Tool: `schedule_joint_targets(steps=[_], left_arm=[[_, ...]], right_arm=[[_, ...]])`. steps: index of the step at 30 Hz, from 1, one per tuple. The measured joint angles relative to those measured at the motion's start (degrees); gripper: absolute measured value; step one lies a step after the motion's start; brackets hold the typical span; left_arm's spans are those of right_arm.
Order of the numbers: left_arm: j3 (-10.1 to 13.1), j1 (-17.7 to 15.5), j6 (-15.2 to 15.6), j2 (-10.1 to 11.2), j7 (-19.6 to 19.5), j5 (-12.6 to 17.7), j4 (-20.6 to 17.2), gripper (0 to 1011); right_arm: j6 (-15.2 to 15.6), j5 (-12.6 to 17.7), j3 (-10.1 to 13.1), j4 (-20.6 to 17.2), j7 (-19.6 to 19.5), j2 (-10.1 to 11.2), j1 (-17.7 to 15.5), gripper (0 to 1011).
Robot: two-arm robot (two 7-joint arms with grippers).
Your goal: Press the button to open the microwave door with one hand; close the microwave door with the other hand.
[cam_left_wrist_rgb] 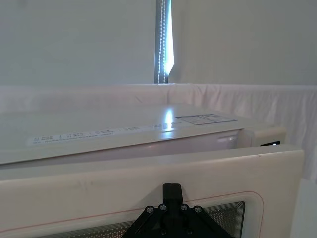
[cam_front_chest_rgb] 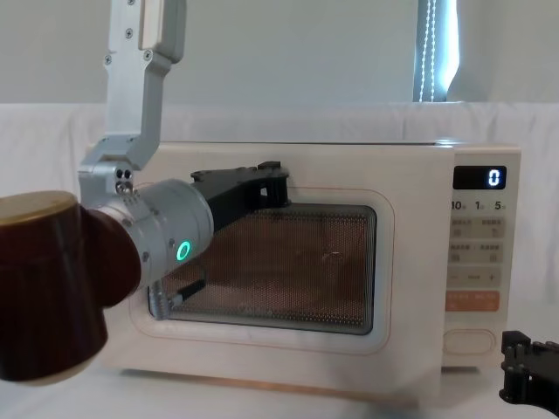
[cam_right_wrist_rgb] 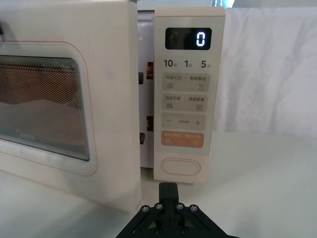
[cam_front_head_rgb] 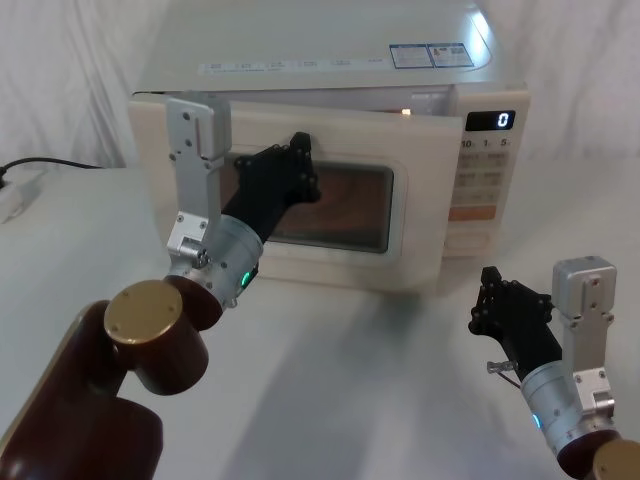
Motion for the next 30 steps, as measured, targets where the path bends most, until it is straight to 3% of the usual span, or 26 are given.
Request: schedule_joint_targets(steps=[30], left_arm=[[-0.03,-5.27,-0.67,-2.39,0.48,0.96,6.76,0]], right_arm=[[0.00,0.00,0.00,0.00,0.00,0.00,0.00,0]])
